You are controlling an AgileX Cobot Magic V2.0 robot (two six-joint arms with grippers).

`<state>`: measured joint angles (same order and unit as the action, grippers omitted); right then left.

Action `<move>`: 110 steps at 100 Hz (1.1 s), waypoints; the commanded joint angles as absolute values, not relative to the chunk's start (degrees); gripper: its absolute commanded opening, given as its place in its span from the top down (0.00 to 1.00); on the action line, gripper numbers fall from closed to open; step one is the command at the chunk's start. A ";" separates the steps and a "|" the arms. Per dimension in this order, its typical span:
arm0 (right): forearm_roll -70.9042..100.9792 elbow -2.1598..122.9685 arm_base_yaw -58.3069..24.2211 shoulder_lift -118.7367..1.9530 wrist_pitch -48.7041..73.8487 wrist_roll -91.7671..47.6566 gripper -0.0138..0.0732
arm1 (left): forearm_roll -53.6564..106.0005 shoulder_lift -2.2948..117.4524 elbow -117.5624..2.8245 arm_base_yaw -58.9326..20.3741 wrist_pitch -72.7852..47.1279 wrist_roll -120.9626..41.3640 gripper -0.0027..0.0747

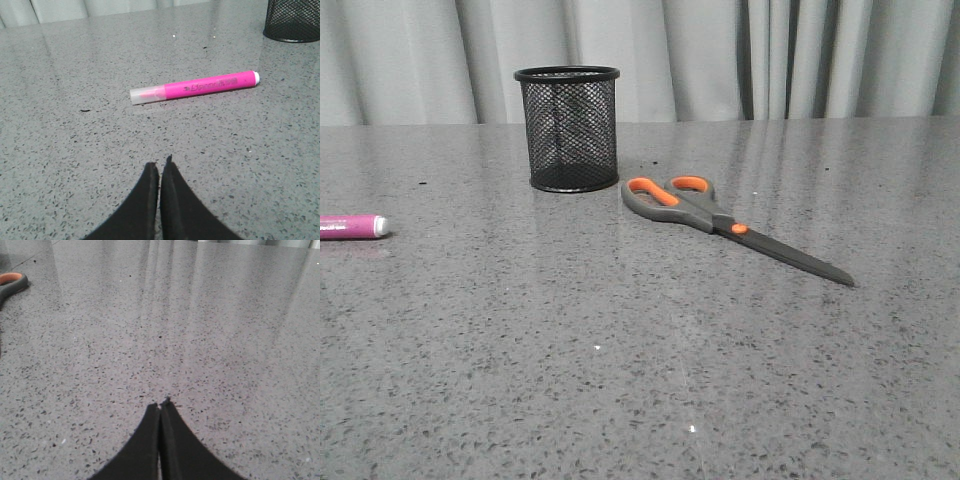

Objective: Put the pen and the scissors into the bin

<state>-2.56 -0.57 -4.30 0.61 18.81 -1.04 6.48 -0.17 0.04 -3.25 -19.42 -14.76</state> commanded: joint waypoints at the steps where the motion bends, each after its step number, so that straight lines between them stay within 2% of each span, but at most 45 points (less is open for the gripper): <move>1: -2.54 -1.43 -4.12 1.73 16.54 -1.58 0.92 | 6.42 -2.05 2.63 -3.08 -16.43 -14.21 0.99; 84: -2.81 -1.43 -4.12 1.73 15.56 -1.58 0.92 | 6.42 -2.05 2.63 -3.08 -16.43 -14.21 0.99; 94: -3.88 -1.43 -4.12 1.73 11.15 -1.58 0.92 | 6.42 -2.05 2.63 -3.08 -16.43 -14.21 0.99; 110: -6.40 -1.43 -4.12 1.73 -4.26 -1.58 0.92 | 6.42 -2.05 2.63 -3.08 -16.43 -14.21 0.99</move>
